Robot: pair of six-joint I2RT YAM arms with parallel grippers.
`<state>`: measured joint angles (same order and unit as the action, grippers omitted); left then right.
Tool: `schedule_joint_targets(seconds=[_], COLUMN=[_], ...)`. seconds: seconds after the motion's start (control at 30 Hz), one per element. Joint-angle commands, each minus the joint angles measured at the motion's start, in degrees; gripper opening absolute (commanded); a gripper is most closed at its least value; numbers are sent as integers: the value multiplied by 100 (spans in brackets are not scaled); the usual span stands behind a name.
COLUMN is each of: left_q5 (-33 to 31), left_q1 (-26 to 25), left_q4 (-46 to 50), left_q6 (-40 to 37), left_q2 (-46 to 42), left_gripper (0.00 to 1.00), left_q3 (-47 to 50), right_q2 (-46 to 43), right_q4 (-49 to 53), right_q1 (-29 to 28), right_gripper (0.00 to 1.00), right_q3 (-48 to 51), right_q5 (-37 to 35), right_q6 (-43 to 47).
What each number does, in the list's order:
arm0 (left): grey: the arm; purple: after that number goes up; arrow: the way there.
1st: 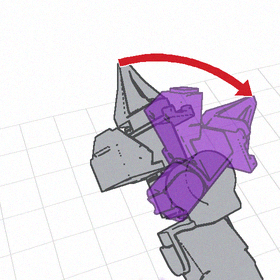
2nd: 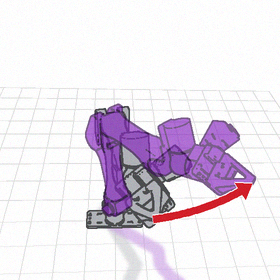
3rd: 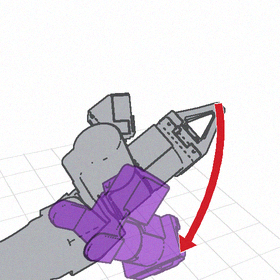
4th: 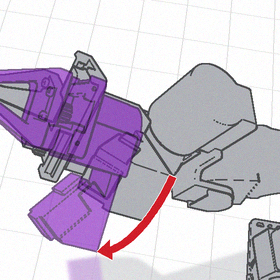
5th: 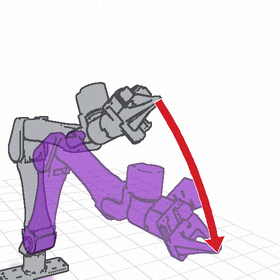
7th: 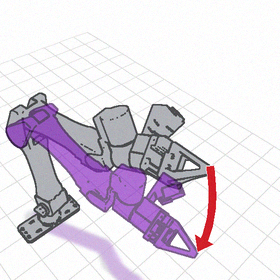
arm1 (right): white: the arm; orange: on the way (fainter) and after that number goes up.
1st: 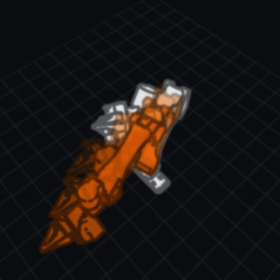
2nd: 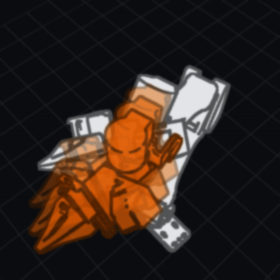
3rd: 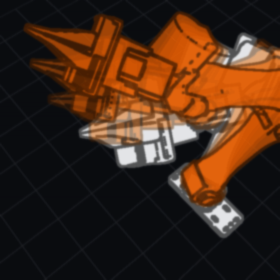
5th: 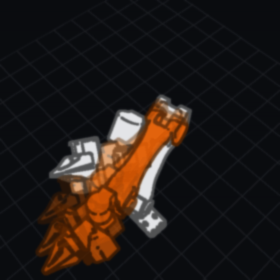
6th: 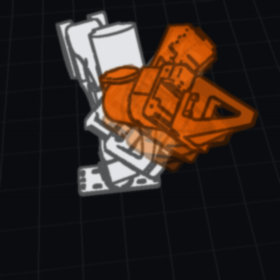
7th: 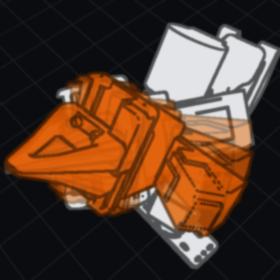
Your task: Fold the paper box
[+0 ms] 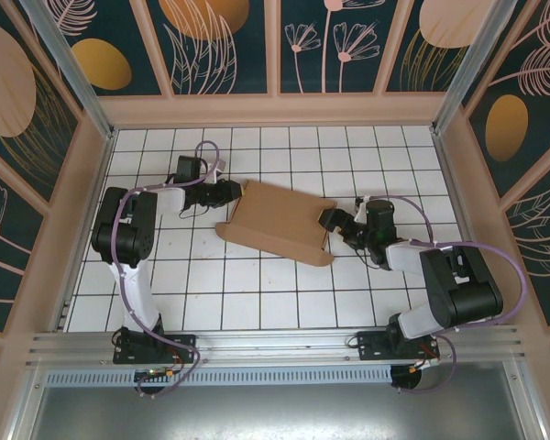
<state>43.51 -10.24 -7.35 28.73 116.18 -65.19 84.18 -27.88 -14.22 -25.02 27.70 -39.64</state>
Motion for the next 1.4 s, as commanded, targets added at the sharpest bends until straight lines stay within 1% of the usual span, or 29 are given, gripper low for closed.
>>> schedule_joint_targets(seconds=[0.0, 0.07, 0.23, 0.33, 0.47, 0.57, 0.6, 0.7, 0.77, 0.83, 0.93, 1.0, 1.07, 1.13, 1.23, 1.3, 1.37], left_q5=[-820, -798, -799, -807, -806, -731, -693, -681, -863, -1125, -1677, -1764, -1651, -1591, -1666, -2106, -2210], left_q1=[177, 228, 299, 297, 301, 298, 300, 296, 295, 295, 295, 295, 270, 182, -248, -659, -980], left_q4=[937, 943, 961, 967, 973, 910, 879, 756, 770, 796, 997, 948, 609, 326, 278, 833, 1021], left_q6=[-122, -121, -135, -131, -153, -108, -75, 72, 179, 339, 638, 1012, 1634, 2292, 3032, 3286, 3793], left_q2=[504, 541, 594, 638, 675, 663, 631, 382, 133, -215, -817, -1237, -1722, -2229, -2873, -3177, -3414], left_gripper=[30, 30, 29, 29, 28, 27, 27, 28, 36, 43, 48, 53, 55, 56, 60, 63, 65], left_q3=[206, 208, 209, 199, 185, 207, 221, 269, 270, 307, 395, 608, 1066, 1565, 2053, 2072, 2221], right_q2=[2, -21, 131, 390, 961, 1257, 1324, 1351, 1278, 1188, 1039, 932, 922, 923, 865, 847, 862], right_q4=[-77, -19, -7, -272, -1299, -2377, -2763, -3057, -2815, -2484, -2312, -2464, -2999, -3225, -3272, -3326, -3459], right_q1=[72, 116, 153, 156, 113, 103, 100, 103, 102, 91, 90, 67, -5, -146, -390, -514, -598], right_gripper=[95, 96, 97, 97, 92, 83, 78, 63, 57, 55, 53, 53, 53, 53, 53, 53, 53], right_q3=[-74, -88, -213, -280, -307, -193, -143, -101, -102, -96, 69, 249, 486, 607, 720, 783, 860], right_q5=[205, 168, 448, 912, 1882, 2171, 2232, 2138, 1992, 1850, 1566, 1379, 1254, 1074, 714, 536, 394], right_q6=[-82, -107, -123, -222, -781, -1442, -1665, -1857, -1739, -1560, -1472, -1599, -1938, -2118, -2186, -2279, -2438])
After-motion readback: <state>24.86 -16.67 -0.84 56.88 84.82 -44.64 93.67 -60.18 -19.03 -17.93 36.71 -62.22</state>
